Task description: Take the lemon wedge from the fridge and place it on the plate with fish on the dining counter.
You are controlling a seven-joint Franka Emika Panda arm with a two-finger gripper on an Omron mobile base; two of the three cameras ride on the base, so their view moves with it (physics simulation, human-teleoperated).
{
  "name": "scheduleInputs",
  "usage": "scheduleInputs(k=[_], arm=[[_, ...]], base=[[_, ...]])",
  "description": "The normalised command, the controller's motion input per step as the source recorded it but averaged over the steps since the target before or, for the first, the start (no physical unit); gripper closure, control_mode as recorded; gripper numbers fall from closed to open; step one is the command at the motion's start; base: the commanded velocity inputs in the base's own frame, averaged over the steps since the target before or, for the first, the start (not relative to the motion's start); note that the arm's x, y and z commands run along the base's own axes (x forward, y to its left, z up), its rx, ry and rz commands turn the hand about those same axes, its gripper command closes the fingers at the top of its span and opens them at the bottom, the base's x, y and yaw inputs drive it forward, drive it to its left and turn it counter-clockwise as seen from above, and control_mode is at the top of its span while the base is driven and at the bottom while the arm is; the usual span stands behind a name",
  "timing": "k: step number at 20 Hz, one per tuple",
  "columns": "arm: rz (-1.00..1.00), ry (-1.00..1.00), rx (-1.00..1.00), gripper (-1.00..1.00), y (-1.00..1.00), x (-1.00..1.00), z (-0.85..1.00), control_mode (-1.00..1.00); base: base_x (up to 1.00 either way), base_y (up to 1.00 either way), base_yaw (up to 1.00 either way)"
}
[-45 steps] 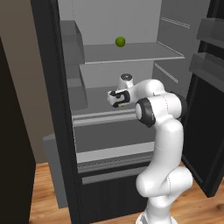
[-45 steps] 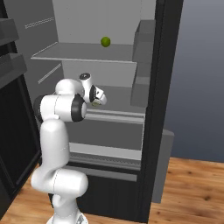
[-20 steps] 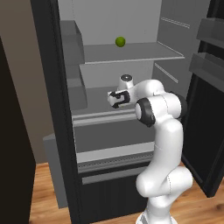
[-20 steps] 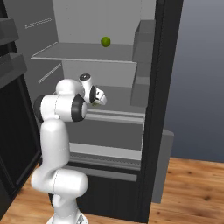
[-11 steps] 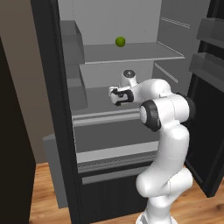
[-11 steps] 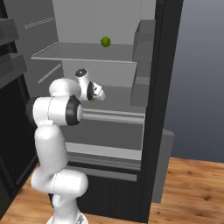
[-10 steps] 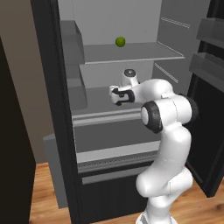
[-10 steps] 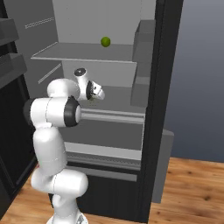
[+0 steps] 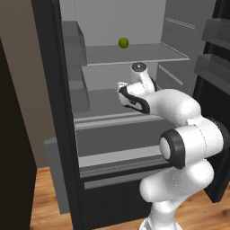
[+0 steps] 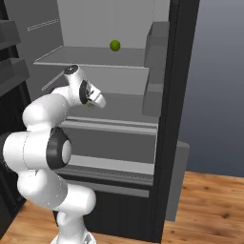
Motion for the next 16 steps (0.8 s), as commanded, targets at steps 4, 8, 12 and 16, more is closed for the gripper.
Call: scheduleInputs(k=[4,8,12,16], arm=[[-0.19,0.13,0.10,1.00,0.00,-1.00,0.64,-1.00],[-0.21,0.17,0.12,1.00,0.00,-1.00,0.54,-1.00],[-0.15,0.13,0.07,1.00,-0.03,-1.00,0.21,-1.00],[-0.10,-0.14,-0.02,1.00,-0.04,-1.00,-0.05,-1.00]], base=[[0.00,0.00,0.00],[0.00,0.00,0.00],[0.00,0.00,0.00],[0.00,0.00,0.00]])
